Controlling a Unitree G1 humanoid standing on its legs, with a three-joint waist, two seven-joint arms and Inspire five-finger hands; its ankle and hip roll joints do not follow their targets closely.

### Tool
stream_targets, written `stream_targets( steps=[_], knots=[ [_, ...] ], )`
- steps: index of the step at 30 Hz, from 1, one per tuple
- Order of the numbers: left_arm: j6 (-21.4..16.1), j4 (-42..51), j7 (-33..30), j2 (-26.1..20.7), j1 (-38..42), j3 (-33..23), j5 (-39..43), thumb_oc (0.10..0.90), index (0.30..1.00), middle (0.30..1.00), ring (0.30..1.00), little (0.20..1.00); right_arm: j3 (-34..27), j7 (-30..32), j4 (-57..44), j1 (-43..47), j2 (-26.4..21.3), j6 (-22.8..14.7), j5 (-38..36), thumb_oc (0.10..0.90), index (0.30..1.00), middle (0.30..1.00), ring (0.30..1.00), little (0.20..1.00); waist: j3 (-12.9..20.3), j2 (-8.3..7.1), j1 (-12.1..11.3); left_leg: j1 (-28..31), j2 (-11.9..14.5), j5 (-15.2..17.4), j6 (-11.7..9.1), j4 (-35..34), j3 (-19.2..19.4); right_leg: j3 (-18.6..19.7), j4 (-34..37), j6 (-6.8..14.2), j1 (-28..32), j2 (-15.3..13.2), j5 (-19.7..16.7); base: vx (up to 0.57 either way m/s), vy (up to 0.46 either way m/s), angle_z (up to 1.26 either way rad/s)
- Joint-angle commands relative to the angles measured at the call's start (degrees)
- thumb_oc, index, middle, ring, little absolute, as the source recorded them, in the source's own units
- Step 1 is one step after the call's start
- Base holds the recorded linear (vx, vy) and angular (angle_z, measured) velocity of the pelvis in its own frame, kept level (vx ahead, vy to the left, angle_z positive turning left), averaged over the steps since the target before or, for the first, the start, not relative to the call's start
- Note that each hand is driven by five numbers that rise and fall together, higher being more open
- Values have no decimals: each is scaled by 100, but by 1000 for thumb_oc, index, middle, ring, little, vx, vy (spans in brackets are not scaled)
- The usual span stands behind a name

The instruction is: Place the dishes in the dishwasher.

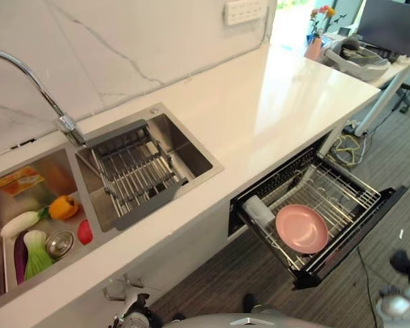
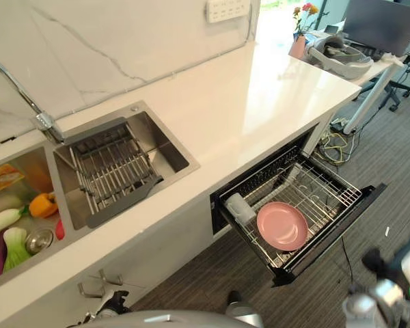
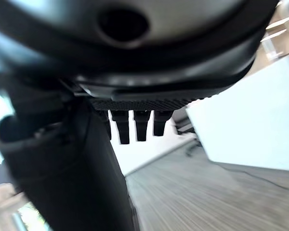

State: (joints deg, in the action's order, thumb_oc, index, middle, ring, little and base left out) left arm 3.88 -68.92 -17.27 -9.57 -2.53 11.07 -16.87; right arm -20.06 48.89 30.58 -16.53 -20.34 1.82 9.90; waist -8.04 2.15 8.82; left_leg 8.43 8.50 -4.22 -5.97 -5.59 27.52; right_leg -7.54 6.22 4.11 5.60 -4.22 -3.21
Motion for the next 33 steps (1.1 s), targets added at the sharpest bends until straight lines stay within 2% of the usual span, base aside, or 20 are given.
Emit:
stream_targets(
  steps=[1,2,3,6,7,11,13,14,18,19,21,24,25,26,28,30,31,33],
  knots=[
    [4,-361,-125,104,396,191,-42,800,900,900,900,900,-293,377,-18,270,-159,-571,-907,400,300,300,300,300,-219,89,57,257,236,226,-195,60,295,-289,-122,434,502,-244,871,-2,23,-3],
    [17,-359,-83,118,391,244,-58,800,900,900,900,900,27,171,245,359,-93,-529,-957,400,300,300,300,300,-228,135,61,266,223,226,-199,60,284,-301,-122,421,514,-256,870,-2,16,-5],
    [17,-359,-83,117,393,235,-58,800,900,900,900,900,38,172,266,375,-100,-541,-963,400,300,300,300,300,-234,132,70,268,222,226,-199,60,283,-302,-122,422,517,-257,870,-8,26,-7],
    [-38,-294,-42,102,390,353,14,800,900,900,900,900,530,-188,845,891,-65,-771,-1417,400,300,300,300,300,-247,198,4,290,202,227,-202,59,263,-312,-122,425,540,-279,869,-10,10,-6],
    [-38,-248,-21,72,399,407,59,800,900,900,900,900,879,-383,993,1168,-148,-711,-1339,400,300,300,300,300,-246,222,-68,288,189,221,-203,59,224,-354,-122,425,563,-290,872,0,0,0],
    [-65,-124,-18,-8,463,503,133,800,900,900,900,900,1378,-849,1270,1806,-267,-704,-1561,400,300,300,300,300,-260,251,-262,223,160,196,-202,59,85,-460,-122,409,597,-321,870,-20,-16,8],
    [-60,-91,-13,-29,474,502,141,800,900,900,900,900,1444,-884,1230,1851,-285,-676,-1530,400,300,300,300,300,-260,255,-297,205,149,191,-198,59,28,-507,-122,401,617,-327,878,-17,-30,30],
    [-68,-64,-52,-42,467,537,185,800,900,900,900,900,1640,-836,1402,2128,-285,-652,-1422,400,300,300,300,300,-253,284,-434,139,135,150,-189,59,-89,-598,-122,369,639,-323,878,-17,-47,41],
    [-72,-18,-111,-62,392,579,344,800,900,900,900,900,1972,-867,1481,2671,-370,-544,-1320,400,300,300,300,300,-249,319,-734,33,68,117,-196,59,-403,-871,-122,333,764,-369,952,-10,-38,38],
    [-70,-16,-111,-61,398,574,345,800,900,900,900,900,1975,-867,1487,2684,-371,-546,-1321,400,300,300,300,300,-245,326,-728,8,77,95,-192,59,-407,-875,-122,326,741,-359,931,-30,-41,45],
    [-101,-50,-166,-55,340,621,469,800,900,900,900,900,2227,-694,1725,3154,-524,-371,-996,400,300,300,300,300,-254,370,-985,-119,5,50,-204,59,-706,-1129,-122,300,871,-407,1003,-21,-45,46],
    [-131,-67,-210,-33,317,634,632,800,900,900,900,900,2308,-528,1950,3501,-665,-257,-853,400,300,300,300,300,-262,431,-1124,-274,-25,-43,-216,59,-934,-1358,-122,263,915,-411,1015,-38,-25,65],
    [-236,-57,-229,30,280,565,1076,800,900,900,900,900,2346,-417,2195,3822,-776,-233,-839,400,300,300,300,300,-270,467,-1293,-392,-76,-90,-242,59,-1148,-1567,-122,238,993,-429,1077,-54,-22,50],
    [-237,-58,-230,34,286,564,1079,800,900,900,900,900,2348,-417,2203,3832,-780,-237,-840,400,300,300,300,300,-263,477,-1284,-420,-71,-110,-235,59,-1159,-1577,-122,237,971,-422,1054,-48,-43,39],
    [-298,-152,-210,115,238,307,1602,800,900,900,900,900,2254,-346,2251,3876,-871,-289,-792,400,300,300,300,300,-262,516,-1459,-524,-105,-167,-277,59,-1403,-1887,-122,207,1144,-448,1151,-7,-42,87],
    [-301,-206,-165,127,219,236,1720,800,900,900,900,900,2293,-433,2266,3853,-897,-279,-696,400,300,300,300,300,-241,515,-1490,-538,-110,-173,-281,59,-1460,-1956,-122,207,1197,-448,1170,14,-32,94],
    [-349,-332,-40,166,187,67,1975,800,900,900,900,900,2373,-550,2605,3752,-935,-214,-491,400,300,300,300,300,-174,473,-1587,-551,-137,-175,-298,59,-1542,-2100,-122,188,1287,-436,1211,17,-24,50],
    [-347,-367,25,173,180,33,2028,800,900,900,900,900,2432,-616,2703,3724,-901,-199,-429,400,300,300,300,300,-155,452,-1598,-551,-138,-171,-300,59,-1562,-2119,-122,180,1299,-434,1220,16,-18,41]
  ],
)
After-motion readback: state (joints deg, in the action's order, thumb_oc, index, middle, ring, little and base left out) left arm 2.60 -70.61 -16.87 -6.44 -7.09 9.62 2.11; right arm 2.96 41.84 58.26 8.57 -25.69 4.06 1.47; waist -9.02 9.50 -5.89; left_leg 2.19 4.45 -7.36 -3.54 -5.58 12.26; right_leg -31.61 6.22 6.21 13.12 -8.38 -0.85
